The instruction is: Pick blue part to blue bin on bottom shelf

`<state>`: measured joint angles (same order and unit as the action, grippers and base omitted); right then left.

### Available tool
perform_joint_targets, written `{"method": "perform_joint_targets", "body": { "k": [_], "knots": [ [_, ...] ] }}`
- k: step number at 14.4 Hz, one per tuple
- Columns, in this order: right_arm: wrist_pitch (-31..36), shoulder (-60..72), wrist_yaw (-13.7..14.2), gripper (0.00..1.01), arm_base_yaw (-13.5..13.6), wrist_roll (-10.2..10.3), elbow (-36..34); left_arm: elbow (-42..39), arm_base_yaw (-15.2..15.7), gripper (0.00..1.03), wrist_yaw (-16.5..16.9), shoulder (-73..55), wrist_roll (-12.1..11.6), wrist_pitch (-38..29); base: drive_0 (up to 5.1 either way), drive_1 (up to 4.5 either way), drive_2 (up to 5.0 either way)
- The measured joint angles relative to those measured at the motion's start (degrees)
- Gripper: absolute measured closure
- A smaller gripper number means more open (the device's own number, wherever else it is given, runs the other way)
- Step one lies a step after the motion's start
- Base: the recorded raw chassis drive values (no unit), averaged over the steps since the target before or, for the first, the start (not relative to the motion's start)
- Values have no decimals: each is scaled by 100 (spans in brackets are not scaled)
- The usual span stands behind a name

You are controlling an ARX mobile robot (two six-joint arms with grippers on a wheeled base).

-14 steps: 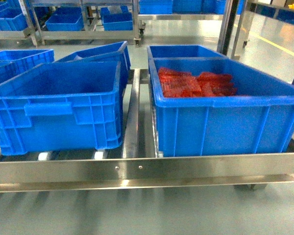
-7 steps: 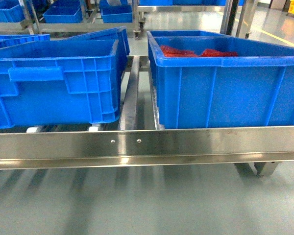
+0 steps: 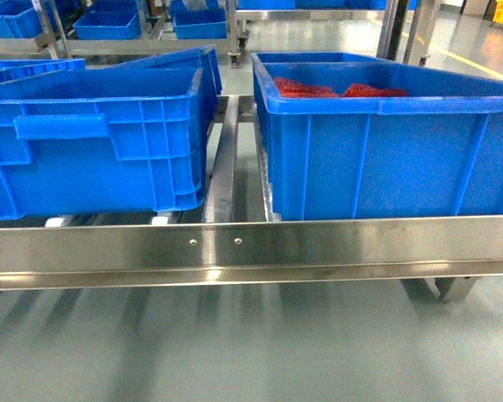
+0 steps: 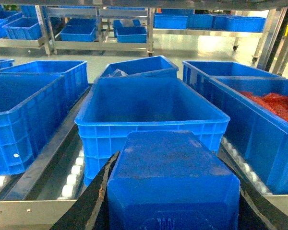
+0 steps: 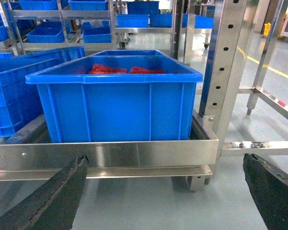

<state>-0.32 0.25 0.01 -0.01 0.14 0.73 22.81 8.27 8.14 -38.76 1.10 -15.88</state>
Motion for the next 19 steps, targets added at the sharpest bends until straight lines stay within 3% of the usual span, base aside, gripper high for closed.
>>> {"method": "perform_joint_targets", "body": {
  "k": [6, 19],
  "knots": [
    [0, 0, -2, 3, 0, 0, 0, 0, 0, 59, 0, 15, 0, -2, -1, 86, -88],
    [7, 0, 0, 3, 0, 0, 0, 0, 0, 59, 0, 13, 0, -7, -8, 390, -407]
  ]
}}
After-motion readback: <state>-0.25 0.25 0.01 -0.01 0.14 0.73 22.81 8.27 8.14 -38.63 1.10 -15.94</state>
